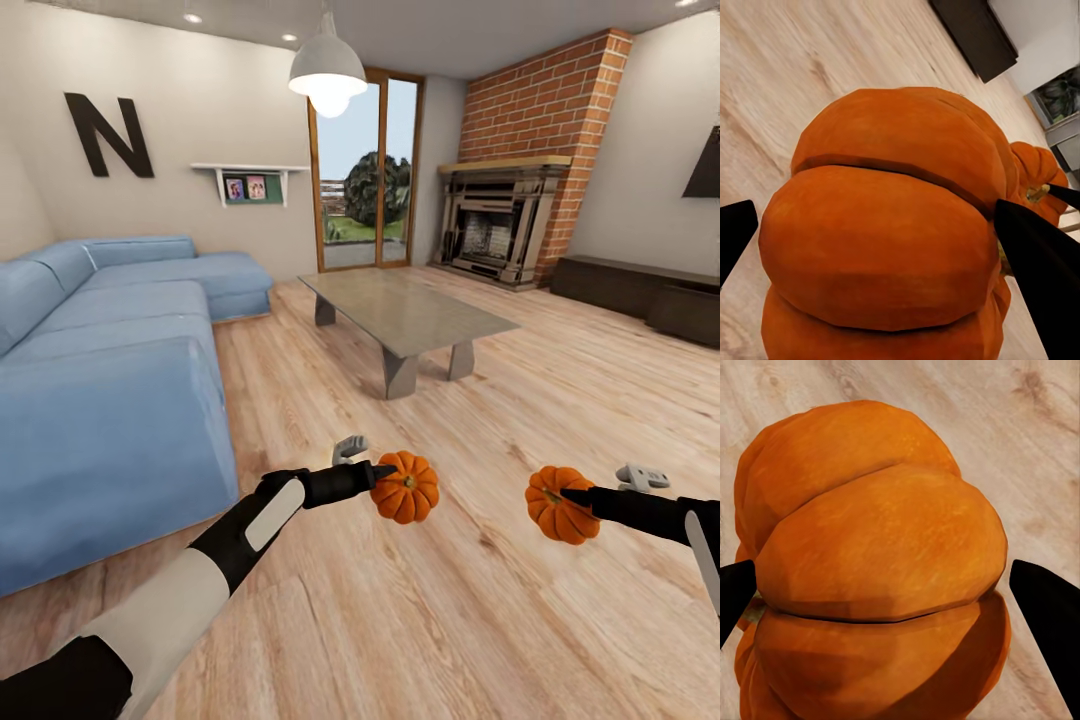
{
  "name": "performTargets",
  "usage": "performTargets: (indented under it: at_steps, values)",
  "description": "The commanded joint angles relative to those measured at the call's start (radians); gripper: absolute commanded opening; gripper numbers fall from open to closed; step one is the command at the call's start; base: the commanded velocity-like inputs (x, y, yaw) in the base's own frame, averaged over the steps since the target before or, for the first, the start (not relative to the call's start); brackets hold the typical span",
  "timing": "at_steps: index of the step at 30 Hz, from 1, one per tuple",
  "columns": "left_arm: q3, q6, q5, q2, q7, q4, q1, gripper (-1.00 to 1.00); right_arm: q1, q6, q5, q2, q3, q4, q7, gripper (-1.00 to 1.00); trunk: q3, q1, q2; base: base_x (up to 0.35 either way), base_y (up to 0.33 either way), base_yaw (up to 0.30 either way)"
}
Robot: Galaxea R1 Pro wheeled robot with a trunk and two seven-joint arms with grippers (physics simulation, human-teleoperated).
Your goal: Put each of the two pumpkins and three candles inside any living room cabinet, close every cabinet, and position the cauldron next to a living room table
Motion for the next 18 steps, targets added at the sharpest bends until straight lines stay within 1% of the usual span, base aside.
performTargets:
  at_steps: [1,15,18]
  values:
    - [0.0,0.0,-0.001,0.0,0.0,0.0,0.0,-1.0,0.0,0.0,0.0,0.0,0.0,0.0,0.0,-1.0,0.004,0.0,0.0,0.0,0.0,0.0]
    - [-0.002,0.0,0.0,-0.001,-0.001,0.0,0.0,-1.0,0.0,0.0,-0.006,0.003,0.002,0.005,-0.001,-1.0,0.058,-0.007,0.004,0.0,0.0,0.0]
    - [-0.002,0.0,0.0,-0.002,-0.001,0.0,0.0,-1.0,0.0,0.0,-0.005,0.019,0.002,0.005,-0.002,-1.0,0.066,-0.008,0.004,0.0,0.0,0.0]
